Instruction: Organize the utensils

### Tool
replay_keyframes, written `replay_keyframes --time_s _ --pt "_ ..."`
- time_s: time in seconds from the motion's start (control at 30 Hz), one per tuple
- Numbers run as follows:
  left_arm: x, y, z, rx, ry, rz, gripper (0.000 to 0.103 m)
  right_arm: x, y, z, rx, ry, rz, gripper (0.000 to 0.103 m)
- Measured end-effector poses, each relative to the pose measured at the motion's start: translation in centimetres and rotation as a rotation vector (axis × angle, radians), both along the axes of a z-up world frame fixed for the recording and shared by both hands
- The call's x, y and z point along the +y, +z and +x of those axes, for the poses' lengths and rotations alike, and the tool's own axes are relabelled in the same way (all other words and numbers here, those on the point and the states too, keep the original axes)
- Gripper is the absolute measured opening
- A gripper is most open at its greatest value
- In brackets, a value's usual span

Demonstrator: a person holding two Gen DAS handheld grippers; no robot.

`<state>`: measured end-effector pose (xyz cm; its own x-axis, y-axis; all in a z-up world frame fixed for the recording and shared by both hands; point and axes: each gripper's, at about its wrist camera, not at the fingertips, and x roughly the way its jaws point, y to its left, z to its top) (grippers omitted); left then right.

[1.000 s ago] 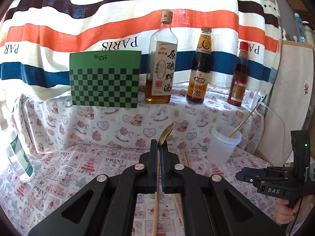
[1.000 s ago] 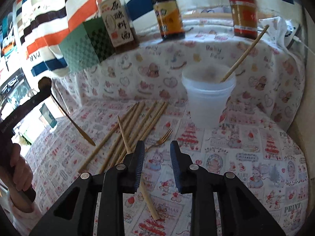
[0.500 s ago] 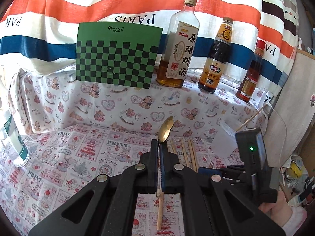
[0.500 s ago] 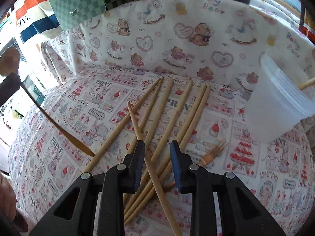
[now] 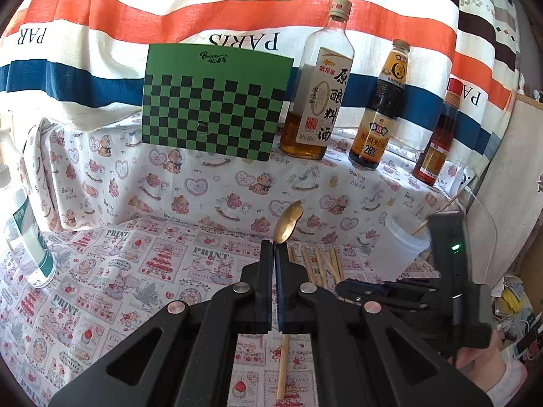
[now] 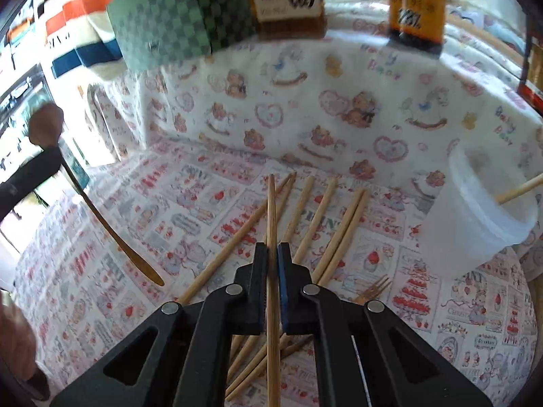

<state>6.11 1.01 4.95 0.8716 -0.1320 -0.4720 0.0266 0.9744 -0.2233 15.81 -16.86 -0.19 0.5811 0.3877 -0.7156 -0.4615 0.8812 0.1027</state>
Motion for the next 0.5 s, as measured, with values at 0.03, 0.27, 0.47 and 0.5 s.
replay_keyframes --time_s 0.03,0.27,0.47,0.5 --pt "-0.1 0.3 -0.3 -0.019 -0.001 0.003 0.001 -0.9 1.4 -0.6 -0.037 -0.013 0.035 0.007" --pt "-0.9 0.8 -0.8 -0.041 -0.019 0.024 0.001 -5.3 10.2 -6.1 -0.34 -0.076 0.14 0.007" --pt "-1.4 0.6 -0.9 -0.055 -0.022 0.036 0.001 -8.6 14.3 -8.3 -0.49 -0.161 0.173 0.007" --pt "-1.5 0.6 -0.9 -0.062 -0.026 0.038 0.001 -9.2 14.8 -8.4 -0.507 -0.179 0.192 0.007"
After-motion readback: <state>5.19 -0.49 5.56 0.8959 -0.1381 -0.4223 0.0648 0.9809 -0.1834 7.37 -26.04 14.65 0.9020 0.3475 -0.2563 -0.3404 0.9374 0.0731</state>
